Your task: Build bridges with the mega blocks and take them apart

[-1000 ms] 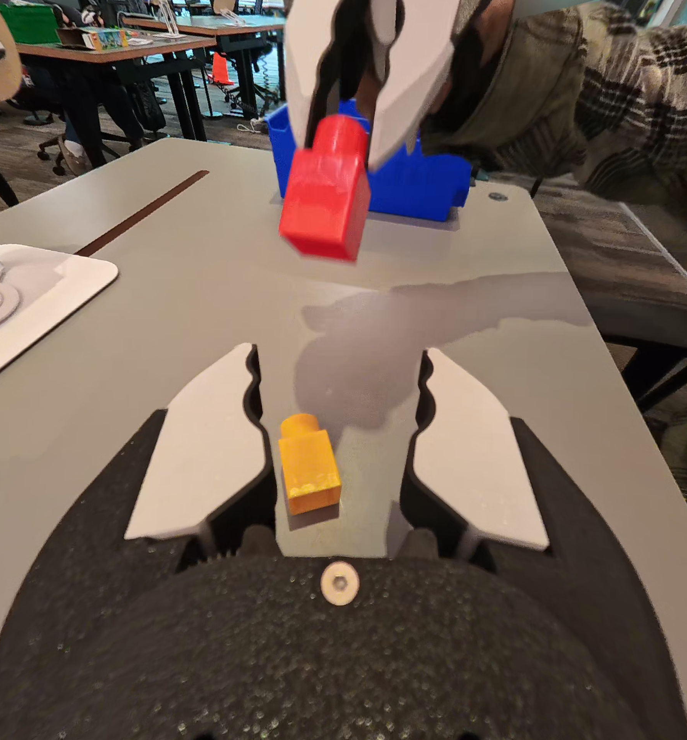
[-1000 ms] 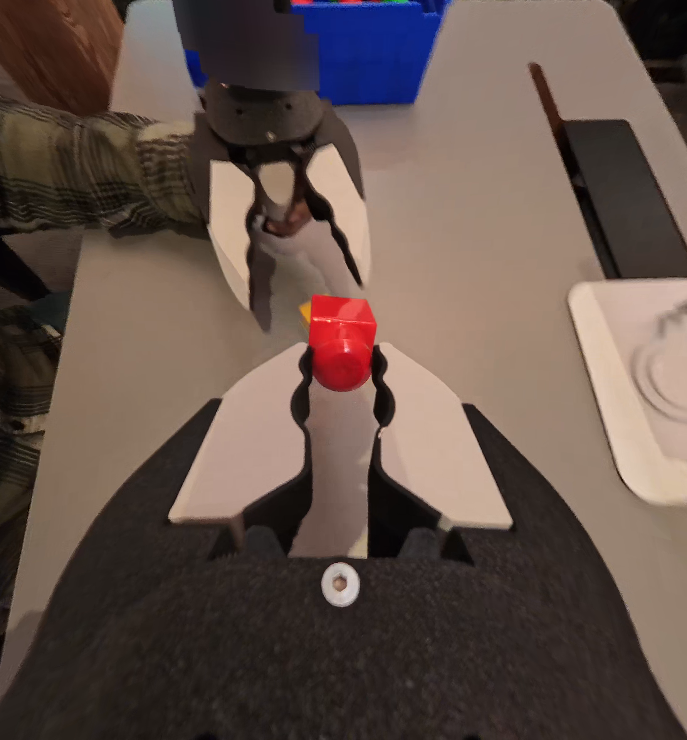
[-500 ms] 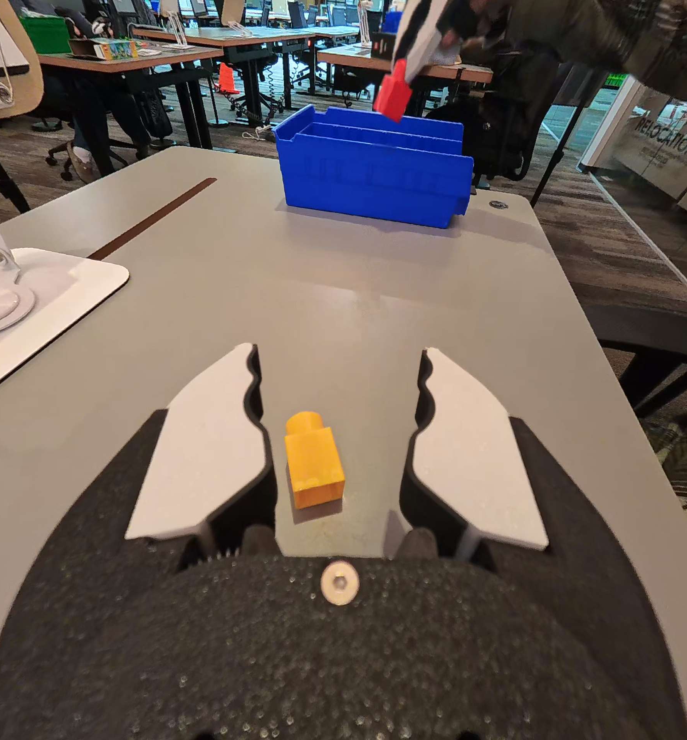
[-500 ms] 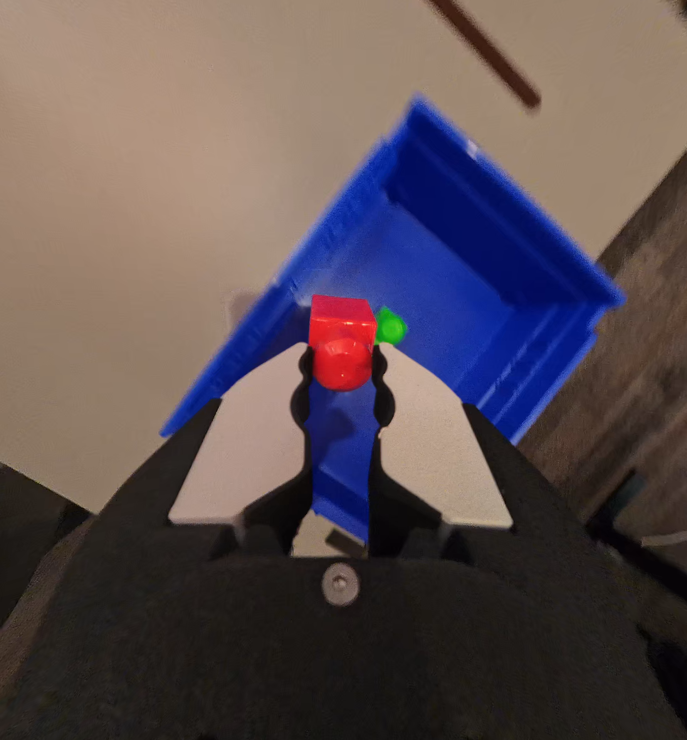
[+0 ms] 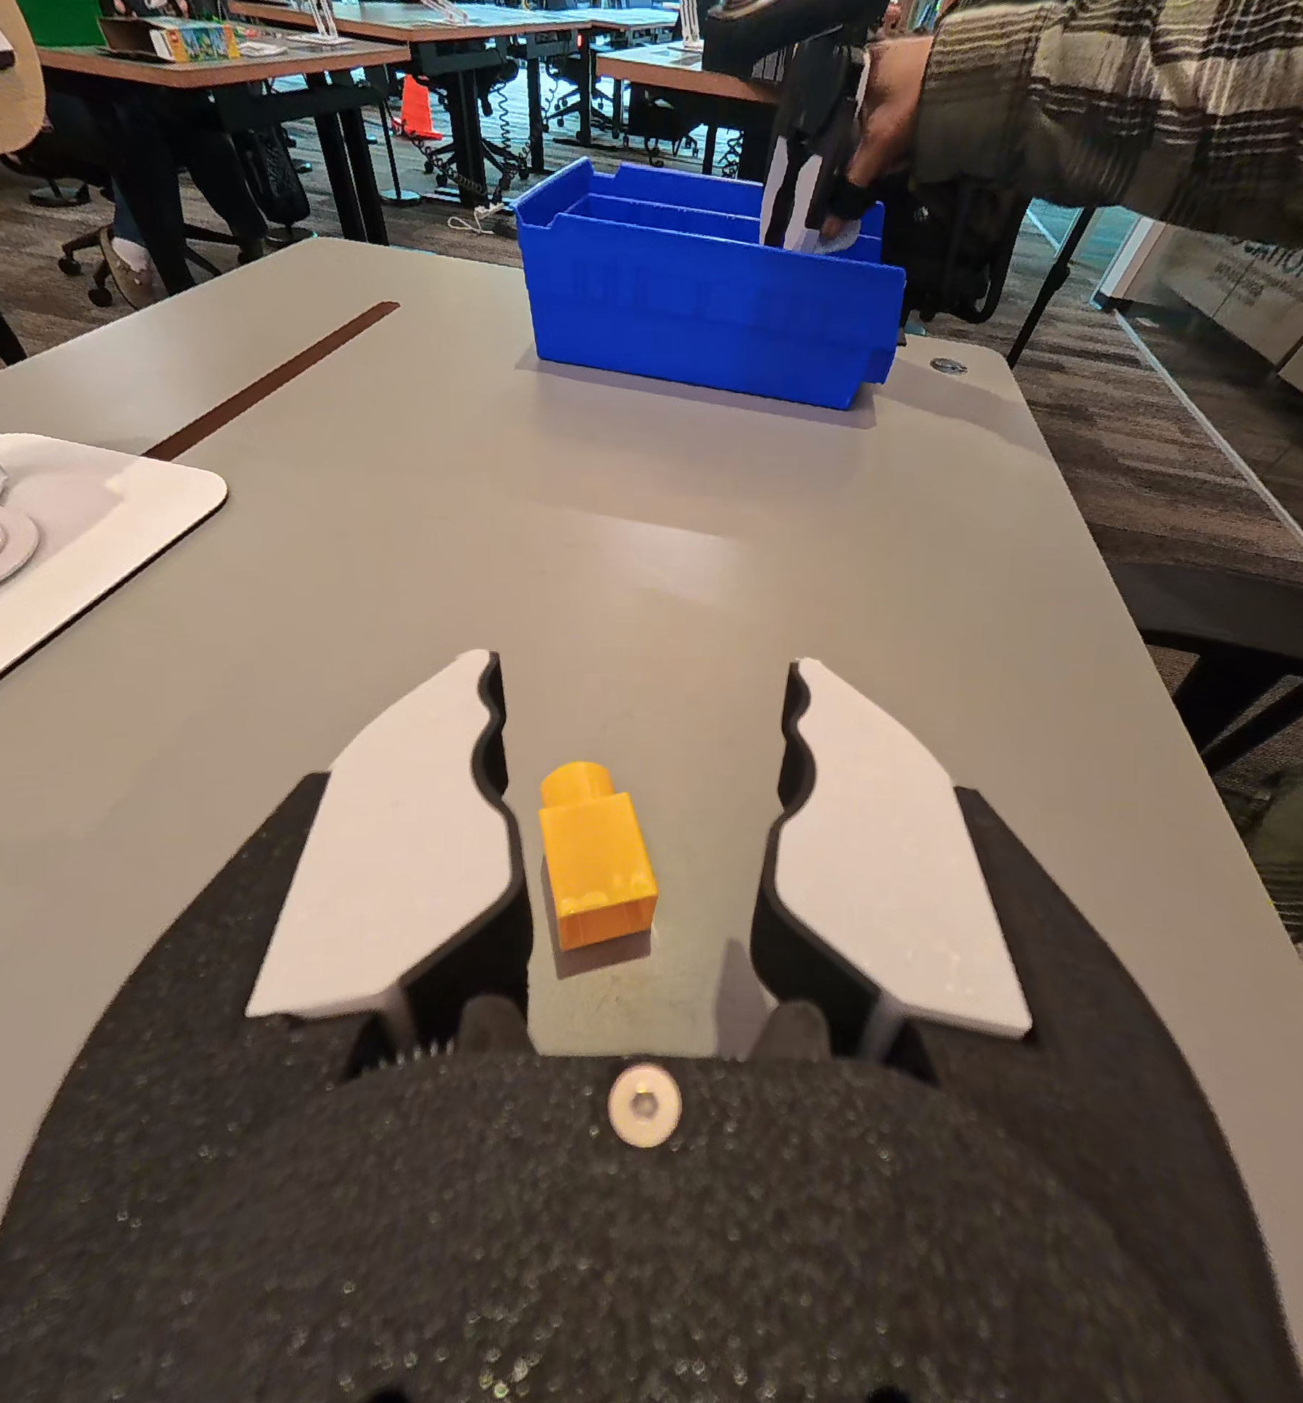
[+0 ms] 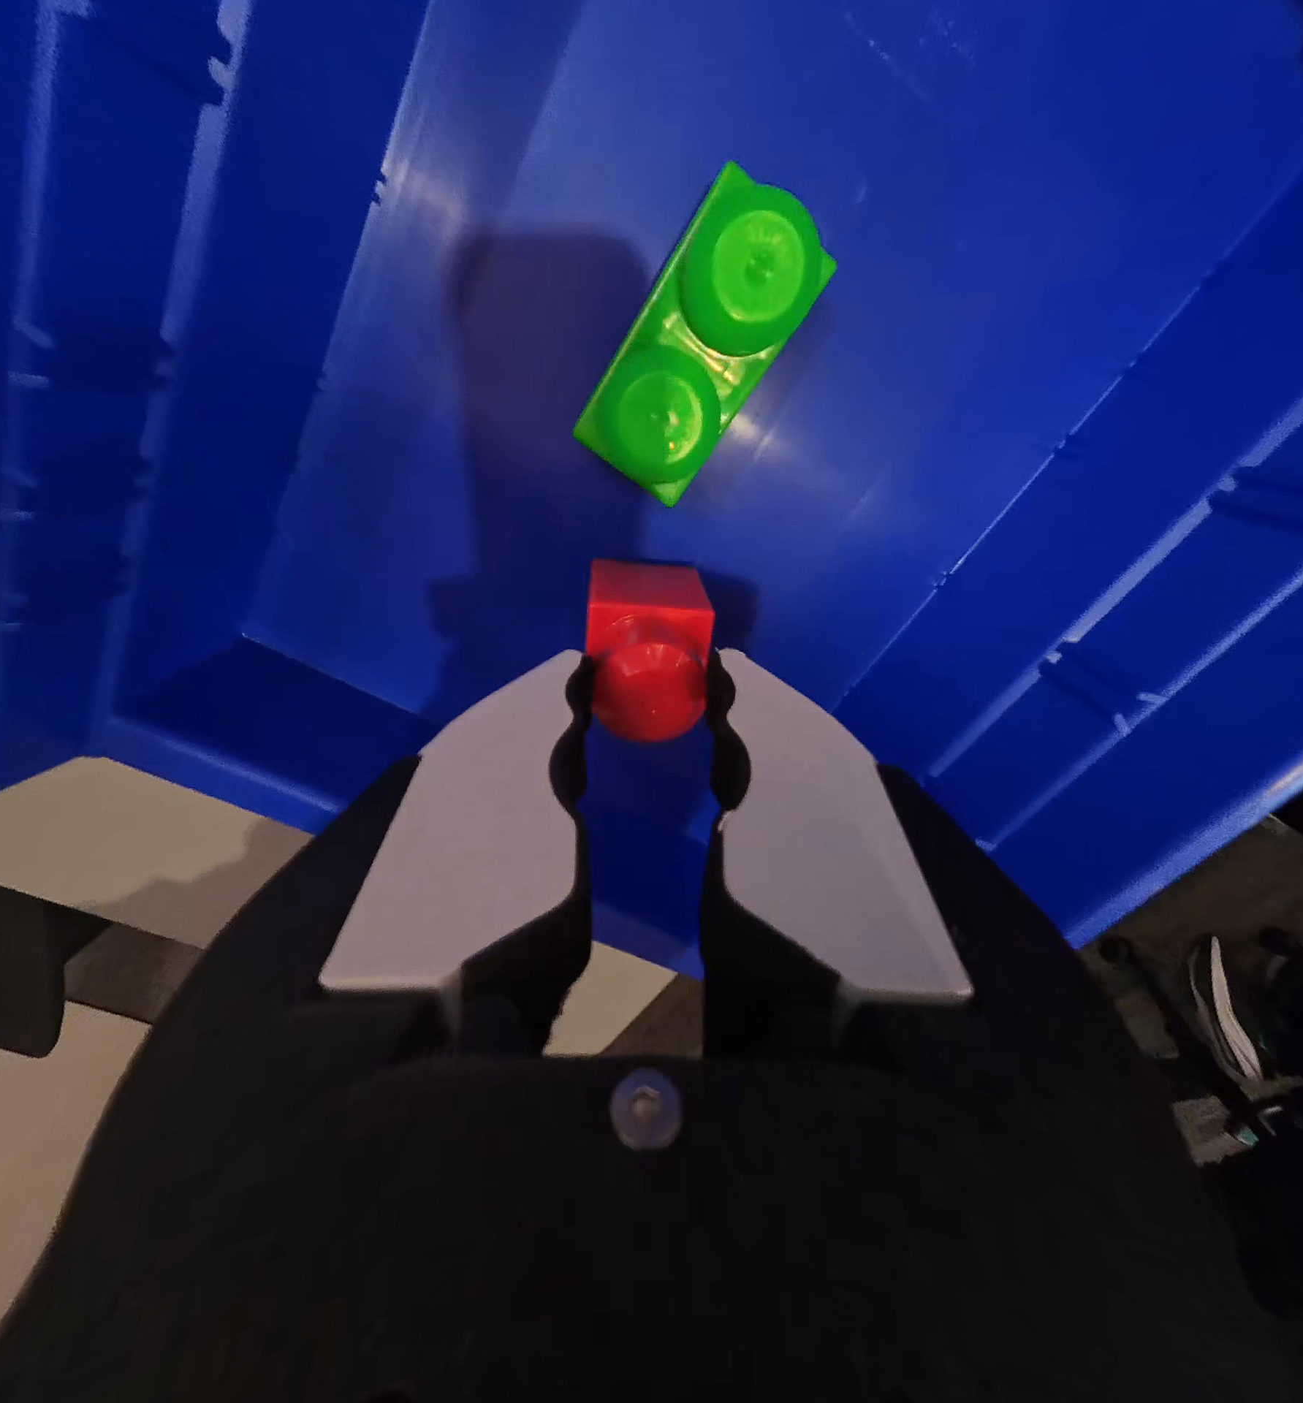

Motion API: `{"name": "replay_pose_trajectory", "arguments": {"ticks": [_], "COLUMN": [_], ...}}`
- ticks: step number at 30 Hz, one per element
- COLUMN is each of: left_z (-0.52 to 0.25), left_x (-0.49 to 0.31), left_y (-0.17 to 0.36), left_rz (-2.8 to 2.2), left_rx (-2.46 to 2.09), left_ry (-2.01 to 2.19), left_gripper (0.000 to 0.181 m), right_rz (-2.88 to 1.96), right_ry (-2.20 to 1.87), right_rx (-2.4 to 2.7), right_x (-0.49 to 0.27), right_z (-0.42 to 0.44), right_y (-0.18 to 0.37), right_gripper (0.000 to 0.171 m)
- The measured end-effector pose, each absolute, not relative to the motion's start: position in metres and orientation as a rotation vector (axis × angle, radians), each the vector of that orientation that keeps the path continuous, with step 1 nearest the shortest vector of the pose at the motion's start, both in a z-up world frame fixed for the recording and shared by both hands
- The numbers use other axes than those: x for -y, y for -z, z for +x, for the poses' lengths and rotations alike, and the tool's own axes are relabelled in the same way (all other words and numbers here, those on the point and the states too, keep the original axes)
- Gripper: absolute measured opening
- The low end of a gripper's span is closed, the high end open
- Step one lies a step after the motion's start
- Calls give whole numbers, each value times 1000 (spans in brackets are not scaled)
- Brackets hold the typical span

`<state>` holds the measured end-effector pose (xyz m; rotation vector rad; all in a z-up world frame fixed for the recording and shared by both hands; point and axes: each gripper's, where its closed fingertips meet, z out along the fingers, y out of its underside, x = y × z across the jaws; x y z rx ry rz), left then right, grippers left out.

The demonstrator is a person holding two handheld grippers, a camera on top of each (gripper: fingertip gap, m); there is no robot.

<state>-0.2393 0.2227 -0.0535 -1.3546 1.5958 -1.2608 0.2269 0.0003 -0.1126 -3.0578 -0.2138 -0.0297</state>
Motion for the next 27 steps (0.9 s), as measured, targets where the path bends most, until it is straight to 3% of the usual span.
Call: {"name": "replay_pose_trajectory", "arguments": {"ticks": [2,8,16,21,27], "left_z": [-240,-242,-244,-248,-253], "left_x": [-223,-223,-224,-227,-233], "left_y": [53,50,51,47,48], "left_rz": [-1355,-1346,-1354,-1350,-1362], "left_rx": [-1596,-1590,-1599,-1587,-1580], "left_ry": [1262,1268,1250,1255,1247], "left_gripper": [70,70,70,70,70], "right_rz": [-3042,-2969,-2737,-2512,-2275], "right_ry": [18,53,244,266,21], "right_rx": [220,235,402,709,1150], "right_x": [-2,-8,-47,-102,-165], "right_z": [226,226,201,123,-26], "right_y": [113,94,16,-28,-10], "right_gripper": [29,55,73,76,80]}}
